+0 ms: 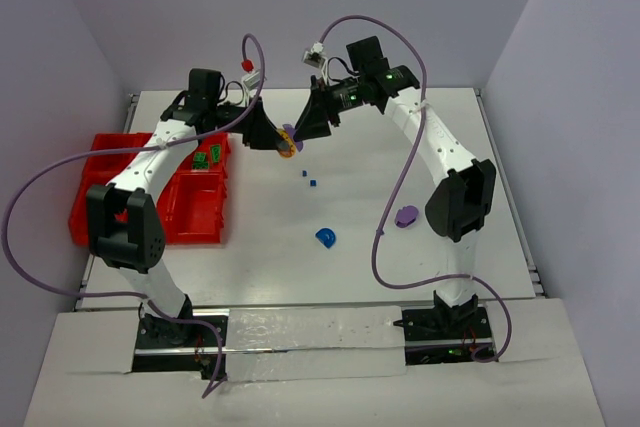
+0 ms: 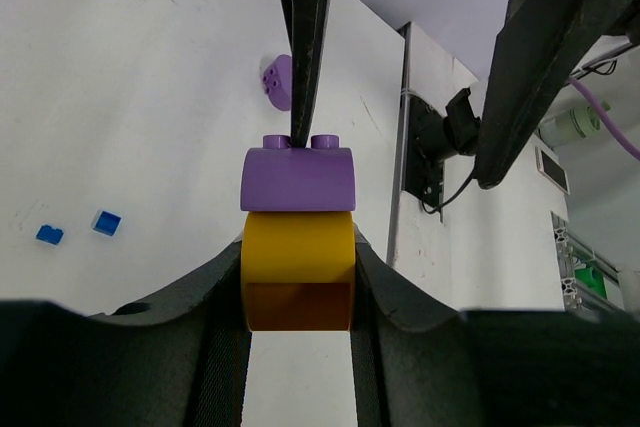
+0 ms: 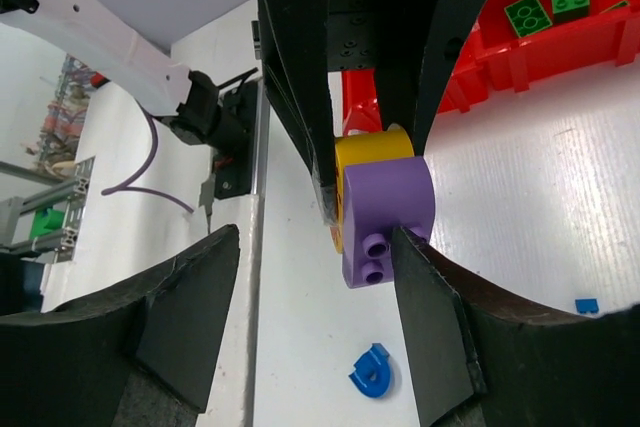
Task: Sort the legos into containers by color
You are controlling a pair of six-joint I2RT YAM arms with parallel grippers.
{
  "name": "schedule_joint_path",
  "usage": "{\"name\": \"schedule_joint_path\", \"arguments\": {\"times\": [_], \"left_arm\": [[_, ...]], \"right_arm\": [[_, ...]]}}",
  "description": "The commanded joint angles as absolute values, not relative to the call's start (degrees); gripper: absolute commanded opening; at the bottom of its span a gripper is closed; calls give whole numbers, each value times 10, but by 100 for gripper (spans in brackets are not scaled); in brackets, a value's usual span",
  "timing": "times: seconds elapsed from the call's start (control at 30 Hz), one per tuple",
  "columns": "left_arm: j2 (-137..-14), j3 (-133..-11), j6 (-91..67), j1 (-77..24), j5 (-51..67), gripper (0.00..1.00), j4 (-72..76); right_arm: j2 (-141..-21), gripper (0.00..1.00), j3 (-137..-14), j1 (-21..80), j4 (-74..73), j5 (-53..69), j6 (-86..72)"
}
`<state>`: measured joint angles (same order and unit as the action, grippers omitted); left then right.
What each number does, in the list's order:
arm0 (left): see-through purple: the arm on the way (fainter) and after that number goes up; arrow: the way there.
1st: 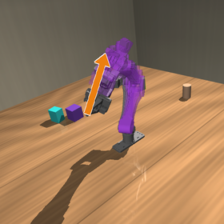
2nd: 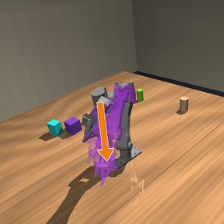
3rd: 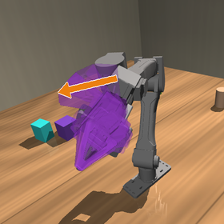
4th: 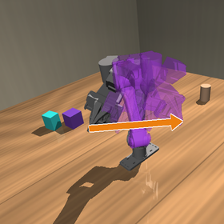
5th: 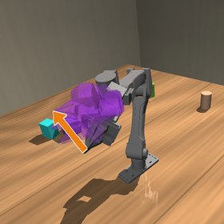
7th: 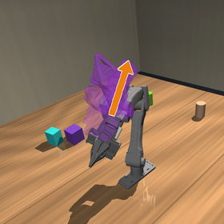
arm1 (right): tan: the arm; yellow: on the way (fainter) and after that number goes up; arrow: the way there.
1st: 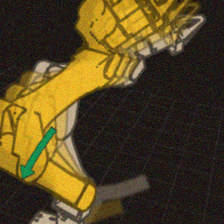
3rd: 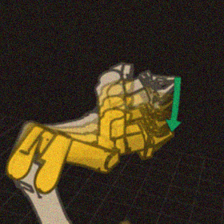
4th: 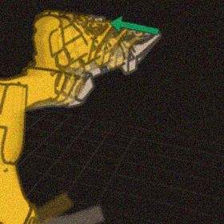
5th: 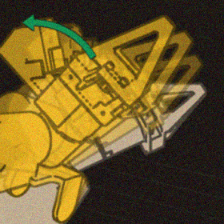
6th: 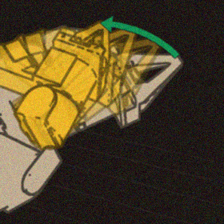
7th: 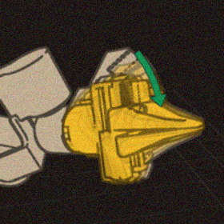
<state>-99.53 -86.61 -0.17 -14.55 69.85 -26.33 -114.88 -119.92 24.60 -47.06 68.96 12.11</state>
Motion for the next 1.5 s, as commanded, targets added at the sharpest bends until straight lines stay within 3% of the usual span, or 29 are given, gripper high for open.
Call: {"name": "schedule_joint_path", "arguments": {"times": [0.0,0.5,0.7,0.93,1.07,1.2,1.4,1.47], "left_arm": [[-965,-884,23,-153,723,0,-273],[-953,-872,19,-152,723,0,-266],[-960,-877,18,-157,727,0,-267],[-969,-891,24,-163,730,0,-273],[-973,-900,32,-166,726,0,-282],[-973,-898,28,-165,725,0,-282],[-965,-870,-25,-155,727,0,-237],[-963,-872,-17,-153,724,0,-248]], "right_arm": [[-1135,69,-1175,234,-439,684,116],[-1126,67,-1175,219,-456,684,135],[-1130,75,-1187,237,-451,708,135],[-1142,73,-1206,254,-469,712,152],[-1156,63,-1223,260,-474,719,147],[-1162,45,-1230,262,-483,723,147],[-1158,16,-1225,262,-501,708,159],[-1156,0,-1222,260,-508,699,165]]}}
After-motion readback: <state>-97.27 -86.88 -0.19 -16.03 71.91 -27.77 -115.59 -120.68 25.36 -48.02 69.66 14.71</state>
